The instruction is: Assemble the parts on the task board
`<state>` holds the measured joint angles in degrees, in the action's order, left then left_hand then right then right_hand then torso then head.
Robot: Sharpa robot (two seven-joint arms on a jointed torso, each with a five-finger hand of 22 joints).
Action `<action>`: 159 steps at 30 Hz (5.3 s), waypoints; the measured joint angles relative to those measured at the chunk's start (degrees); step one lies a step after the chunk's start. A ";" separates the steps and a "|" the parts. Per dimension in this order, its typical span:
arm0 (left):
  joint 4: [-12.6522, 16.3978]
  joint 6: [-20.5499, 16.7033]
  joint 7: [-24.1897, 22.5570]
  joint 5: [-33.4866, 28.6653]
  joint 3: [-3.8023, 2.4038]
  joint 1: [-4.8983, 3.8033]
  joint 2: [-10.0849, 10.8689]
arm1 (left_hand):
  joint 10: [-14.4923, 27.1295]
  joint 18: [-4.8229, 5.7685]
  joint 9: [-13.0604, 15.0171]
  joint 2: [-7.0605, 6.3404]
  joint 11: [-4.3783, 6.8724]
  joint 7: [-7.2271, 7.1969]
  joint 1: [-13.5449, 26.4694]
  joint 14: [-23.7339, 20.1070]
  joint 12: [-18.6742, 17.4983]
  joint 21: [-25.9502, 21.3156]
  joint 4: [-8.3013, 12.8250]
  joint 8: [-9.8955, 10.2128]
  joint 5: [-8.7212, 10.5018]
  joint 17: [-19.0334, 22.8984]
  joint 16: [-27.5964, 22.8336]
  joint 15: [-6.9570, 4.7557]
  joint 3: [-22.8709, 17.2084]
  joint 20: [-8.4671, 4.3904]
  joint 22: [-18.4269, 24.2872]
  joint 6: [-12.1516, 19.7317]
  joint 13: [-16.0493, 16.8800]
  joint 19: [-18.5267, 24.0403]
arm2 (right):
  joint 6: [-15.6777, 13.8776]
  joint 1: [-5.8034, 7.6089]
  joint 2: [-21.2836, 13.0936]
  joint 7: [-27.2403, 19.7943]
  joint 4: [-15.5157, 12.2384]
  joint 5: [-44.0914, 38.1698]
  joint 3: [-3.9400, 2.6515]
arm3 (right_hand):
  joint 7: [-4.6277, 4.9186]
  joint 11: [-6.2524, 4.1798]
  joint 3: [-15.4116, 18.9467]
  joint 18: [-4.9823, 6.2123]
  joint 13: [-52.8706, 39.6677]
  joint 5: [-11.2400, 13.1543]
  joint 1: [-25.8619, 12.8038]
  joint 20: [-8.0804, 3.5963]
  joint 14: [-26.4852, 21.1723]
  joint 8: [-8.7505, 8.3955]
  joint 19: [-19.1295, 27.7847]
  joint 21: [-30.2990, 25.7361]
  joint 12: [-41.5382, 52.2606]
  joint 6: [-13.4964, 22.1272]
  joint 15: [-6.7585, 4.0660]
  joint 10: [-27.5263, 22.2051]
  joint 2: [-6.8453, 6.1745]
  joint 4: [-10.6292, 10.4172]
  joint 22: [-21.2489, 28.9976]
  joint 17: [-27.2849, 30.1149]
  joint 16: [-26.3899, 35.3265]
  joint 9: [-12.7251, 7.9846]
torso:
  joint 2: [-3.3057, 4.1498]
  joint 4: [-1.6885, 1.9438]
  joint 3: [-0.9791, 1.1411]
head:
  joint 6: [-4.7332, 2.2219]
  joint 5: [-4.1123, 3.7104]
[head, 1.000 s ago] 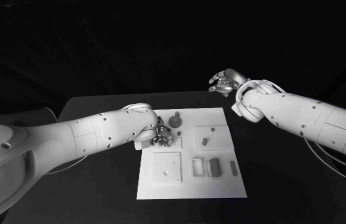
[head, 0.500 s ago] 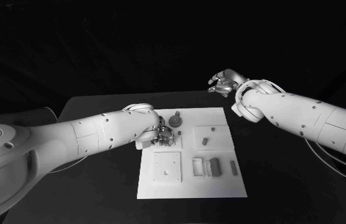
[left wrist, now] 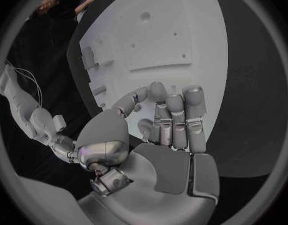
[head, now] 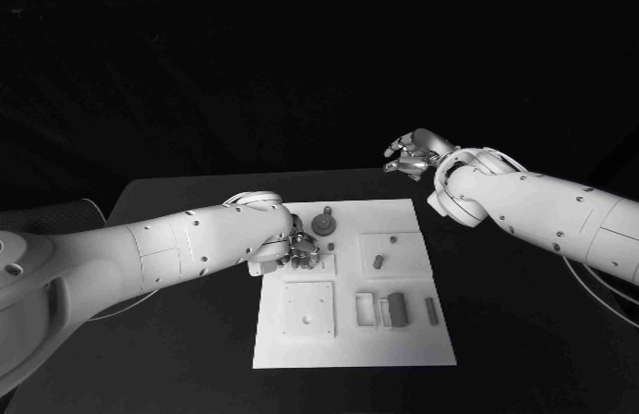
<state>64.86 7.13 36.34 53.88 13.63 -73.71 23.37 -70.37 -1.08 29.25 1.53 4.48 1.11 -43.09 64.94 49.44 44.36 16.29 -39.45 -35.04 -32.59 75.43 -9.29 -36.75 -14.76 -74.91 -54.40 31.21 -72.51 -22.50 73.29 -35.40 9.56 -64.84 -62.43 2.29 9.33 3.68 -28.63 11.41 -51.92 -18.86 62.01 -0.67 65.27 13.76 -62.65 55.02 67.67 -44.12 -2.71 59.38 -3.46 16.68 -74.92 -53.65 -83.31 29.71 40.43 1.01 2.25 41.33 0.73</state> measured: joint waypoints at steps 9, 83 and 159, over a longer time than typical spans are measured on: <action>-0.25 -0.13 -0.01 0.19 -0.02 -0.02 -0.10 | -0.03 0.00 -0.06 -0.04 -0.03 0.00 -0.04 -0.07 0.00 0.21 0.00 0.00 0.00 0.13 0.02 0.07 0.00 -0.18 0.01 0.00 -0.13 -0.19 | 0.20 0.00 0.07 0.07 0.04 -0.05 0.00 | -0.01 0.00 0.00 0.00 0.00 0.00 0.00 0.01 -0.17 0.00 0.00 0.00 0.00 -0.01 0.18 0.00 0.00 0.00 0.00 0.00 0.00 0.00 | 0.00 0.00 -0.01 | -0.02 -0.01; -0.47 -0.04 0.06 1.28 0.04 0.09 -0.94 | 0.41 -0.01 -0.48 -2.03 0.13 -0.09 1.00 -0.86 2.48 0.65 -2.62 -4.24 2.58 4.09 3.13 -0.57 2.66 -0.30 0.00 0.28 -2.68 -0.27 | 1.24 0.00 0.17 0.44 -0.05 -0.15 0.01 | -0.02 -0.02 0.33 0.00 0.13 0.00 0.00 -0.01 -0.16 0.00 0.21 0.00 0.22 -0.02 0.19 0.02 0.00 -0.01 0.00 0.03 0.00 -0.04 | 0.00 0.00 0.01 | 0.01 -0.16; -0.32 0.36 -0.02 2.26 0.01 0.32 -0.65 | 0.31 -0.02 -1.00 -2.28 0.36 -0.27 1.00 -1.30 4.03 1.32 -1.17 -8.65 -1.52 5.71 4.89 -0.91 3.58 -0.58 0.01 0.44 -3.81 -0.19 | 2.17 -0.01 0.27 0.57 0.04 -0.18 0.01 | 0.14 -0.02 0.32 0.01 0.27 0.00 0.00 0.09 -0.16 0.00 0.11 -0.23 0.22 0.14 0.19 0.02 0.00 -0.01 0.00 0.07 0.00 -0.13 | -0.01 0.01 0.00 | 0.43 -0.07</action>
<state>64.54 7.48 36.31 56.15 13.64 -73.39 22.71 -70.06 -1.10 28.24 -0.75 4.83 0.84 -42.08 63.65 53.47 45.69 15.12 -48.11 -36.56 -26.87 80.32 -10.20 -33.17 -15.33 -74.91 -53.96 27.40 -72.70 -20.34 73.27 -35.13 10.13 -64.80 -62.61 2.30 9.47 3.65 -28.31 11.42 -51.66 -18.86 62.00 -0.58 65.11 13.76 -62.54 54.79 67.89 -43.99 -2.52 59.40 -3.46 16.67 -74.92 -53.59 -83.31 29.58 40.42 1.02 2.25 41.75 0.66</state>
